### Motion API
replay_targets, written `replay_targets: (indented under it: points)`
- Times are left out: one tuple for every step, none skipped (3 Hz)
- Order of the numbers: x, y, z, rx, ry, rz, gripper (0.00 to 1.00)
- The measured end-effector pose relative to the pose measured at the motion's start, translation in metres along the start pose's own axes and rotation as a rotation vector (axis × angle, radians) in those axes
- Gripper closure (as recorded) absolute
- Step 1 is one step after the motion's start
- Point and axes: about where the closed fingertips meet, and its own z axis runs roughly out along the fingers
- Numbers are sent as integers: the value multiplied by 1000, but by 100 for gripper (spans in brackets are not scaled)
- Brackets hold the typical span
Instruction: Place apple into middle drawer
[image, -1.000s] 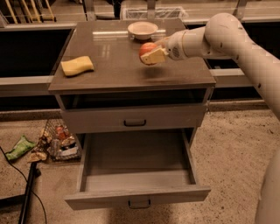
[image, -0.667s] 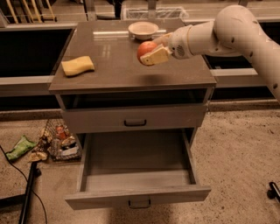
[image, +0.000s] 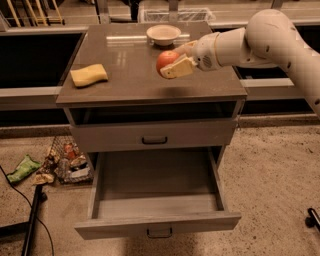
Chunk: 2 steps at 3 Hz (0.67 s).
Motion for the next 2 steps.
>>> replay_targets:
  points:
    - [-3, 33, -11, -34, -4, -72, 100]
    - [9, 82, -19, -60, -2, -144, 100]
